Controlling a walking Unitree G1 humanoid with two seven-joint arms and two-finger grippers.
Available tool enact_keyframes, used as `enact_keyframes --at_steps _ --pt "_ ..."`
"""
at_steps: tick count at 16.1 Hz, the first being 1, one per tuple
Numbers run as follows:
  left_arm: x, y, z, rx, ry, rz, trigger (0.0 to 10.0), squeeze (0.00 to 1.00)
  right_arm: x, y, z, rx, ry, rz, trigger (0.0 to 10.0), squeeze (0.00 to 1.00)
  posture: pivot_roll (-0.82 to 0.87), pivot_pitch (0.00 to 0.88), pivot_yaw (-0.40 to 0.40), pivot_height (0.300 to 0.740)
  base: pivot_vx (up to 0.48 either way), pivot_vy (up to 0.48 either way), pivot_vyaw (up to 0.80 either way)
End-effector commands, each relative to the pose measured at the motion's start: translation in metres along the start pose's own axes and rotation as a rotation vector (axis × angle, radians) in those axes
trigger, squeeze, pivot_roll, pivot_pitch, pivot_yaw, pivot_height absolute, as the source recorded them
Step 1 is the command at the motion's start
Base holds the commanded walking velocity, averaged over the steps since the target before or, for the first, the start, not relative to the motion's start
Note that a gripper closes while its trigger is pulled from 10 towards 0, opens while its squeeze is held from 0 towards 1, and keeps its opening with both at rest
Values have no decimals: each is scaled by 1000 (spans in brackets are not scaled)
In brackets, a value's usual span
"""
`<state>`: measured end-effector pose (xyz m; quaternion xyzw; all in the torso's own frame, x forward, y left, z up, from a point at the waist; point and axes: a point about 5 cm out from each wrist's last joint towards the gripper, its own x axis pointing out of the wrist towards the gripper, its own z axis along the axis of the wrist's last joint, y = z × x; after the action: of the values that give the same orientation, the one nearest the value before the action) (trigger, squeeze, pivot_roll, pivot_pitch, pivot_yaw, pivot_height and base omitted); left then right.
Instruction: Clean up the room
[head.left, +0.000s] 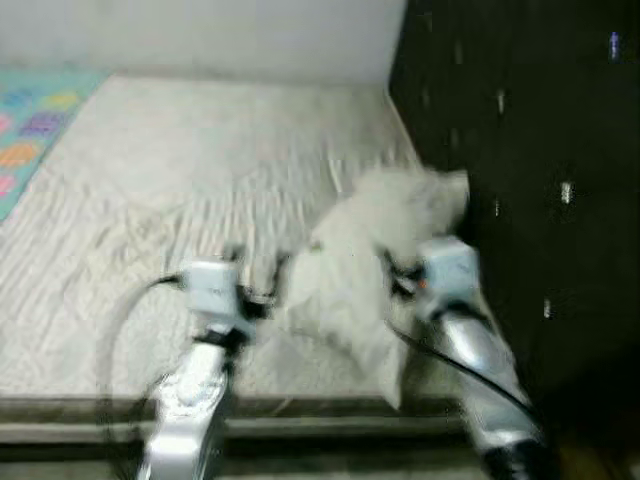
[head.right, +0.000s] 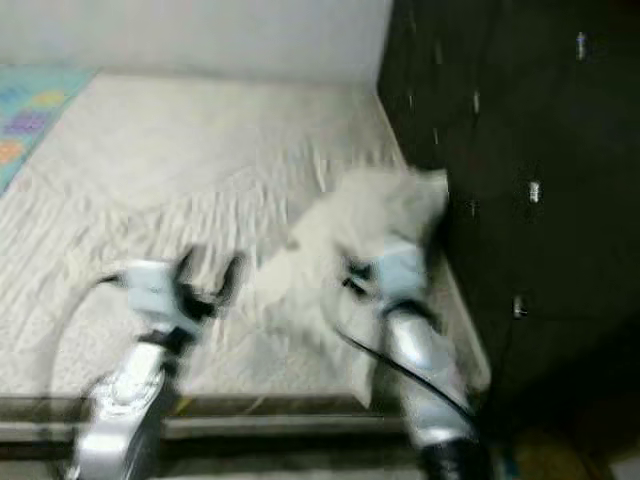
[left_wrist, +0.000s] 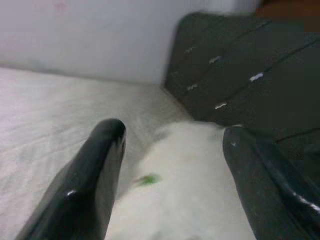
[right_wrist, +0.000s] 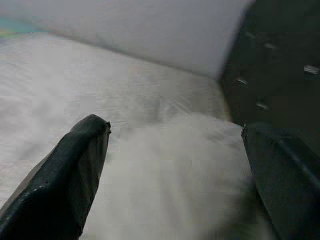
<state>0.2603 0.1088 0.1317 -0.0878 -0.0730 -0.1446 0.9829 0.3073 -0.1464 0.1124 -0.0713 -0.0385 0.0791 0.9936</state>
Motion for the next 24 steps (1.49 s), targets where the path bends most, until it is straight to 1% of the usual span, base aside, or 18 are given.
enact_keyframes --at_steps 1,5,7,9,15,16,17,21,24 --pt "-4 11 3 30 -4 33 10000 0 5 13 9 16 -35 33 10000 0 -13 119 -78 740 270 0 0" --pt "-3 13 1 21 7 83 10000 0 4 12 8 21 -31 31 10000 0 -14 119 -78 740 0 0 0" --pt "-3 12 2 21 5 84 10000 0 4 12 8 22 -29 29 10000 0 -14 119 -80 740 0 0 0" --pt "-3 14 1 22 11 98 10000 0 5 13 8 23 -29 33 10000 0 -14 119 -81 740 0 0 -778" --pt "-1 12 0 34 16 103 10000 0 6 14 8 19 -32 38 10000 0 -13 113 -84 740 0 0 0" --pt "0 12 0 33 16 103 10000 0 6 14 9 -5 -32 45 10000 0 -13 113 -84 740 0 0 0" --pt "0 12 0 32 16 102 10000 0 6 15 8 -10 -33 47 10000 0 -13 107 -82 740 0 0 0" --pt "1 12 0 32 18 95 10000 0 6 16 9 -5 -36 45 10000 0 -11 105 -81 740 0 0 713" --pt "1 12 0 29 18 87 10000 0 7 16 9 -4 -38 44 10000 0 -11 102 -80 740 0 0 0"
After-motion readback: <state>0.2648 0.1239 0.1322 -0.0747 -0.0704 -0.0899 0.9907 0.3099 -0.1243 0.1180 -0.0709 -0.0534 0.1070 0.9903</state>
